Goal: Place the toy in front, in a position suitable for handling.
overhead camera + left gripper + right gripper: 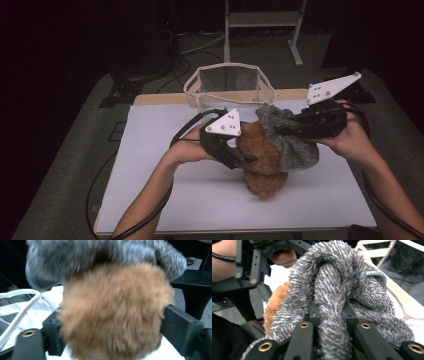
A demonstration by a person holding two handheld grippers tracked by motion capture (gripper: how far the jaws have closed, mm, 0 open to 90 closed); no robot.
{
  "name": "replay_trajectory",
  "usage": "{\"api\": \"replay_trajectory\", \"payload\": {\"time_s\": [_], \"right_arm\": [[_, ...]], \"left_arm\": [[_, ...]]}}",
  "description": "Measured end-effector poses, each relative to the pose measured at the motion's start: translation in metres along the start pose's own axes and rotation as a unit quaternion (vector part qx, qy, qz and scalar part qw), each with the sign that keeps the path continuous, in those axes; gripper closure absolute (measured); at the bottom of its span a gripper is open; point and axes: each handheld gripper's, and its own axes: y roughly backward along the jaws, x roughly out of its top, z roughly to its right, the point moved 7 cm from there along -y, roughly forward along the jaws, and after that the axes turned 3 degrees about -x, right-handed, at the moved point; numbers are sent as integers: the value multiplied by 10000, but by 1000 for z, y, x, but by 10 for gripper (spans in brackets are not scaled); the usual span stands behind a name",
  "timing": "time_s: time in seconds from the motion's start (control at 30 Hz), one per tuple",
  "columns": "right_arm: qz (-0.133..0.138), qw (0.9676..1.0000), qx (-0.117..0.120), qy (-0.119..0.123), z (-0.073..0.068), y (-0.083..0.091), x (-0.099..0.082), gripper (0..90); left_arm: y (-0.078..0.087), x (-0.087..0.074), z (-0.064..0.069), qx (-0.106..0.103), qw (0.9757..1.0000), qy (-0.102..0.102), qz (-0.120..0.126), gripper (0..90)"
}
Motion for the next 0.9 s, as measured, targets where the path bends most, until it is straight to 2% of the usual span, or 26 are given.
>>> {"api": "replay_trajectory", "payload": {"time_s": [0.07, 0.1, 0.17, 0.2, 0.27, 0.43, 0.7, 0.9], "right_arm": [[14, 10000, 10, 35, 0, -4, 3, 753], [47, 9999, 104, 82, -4, -14, 10, 753], [55, 9998, 145, 161, -7, -25, 15, 753], [55, 9998, 145, 161, -7, -25, 15, 753], [97, 9995, 141, 248, -11, -34, 21, 752], [295, 9990, 242, 216, -12, -34, 24, 752], [398, 9987, 324, -18, -9, -42, 10, 750], [385, 9979, 511, -144, -12, -65, -7, 749]], "left_arm": [[1, 1, 1, 4, 10000, -27, 3, 122], [2, 1, 2, 68, 9999, -80, -103, 123], [3, -7, 1, 160, 9993, -123, -322, 147], [3, -7, 1, 160, 9993, -123, -322, 169], [10, -18, 0, 183, 9993, -30, -320, 191], [19, -30, -1, 236, 9992, 133, -285, 195], [34, -51, -3, 343, 9987, 318, -204, 195], [50, -78, -1, 489, 9974, 518, -107, 194]]}}
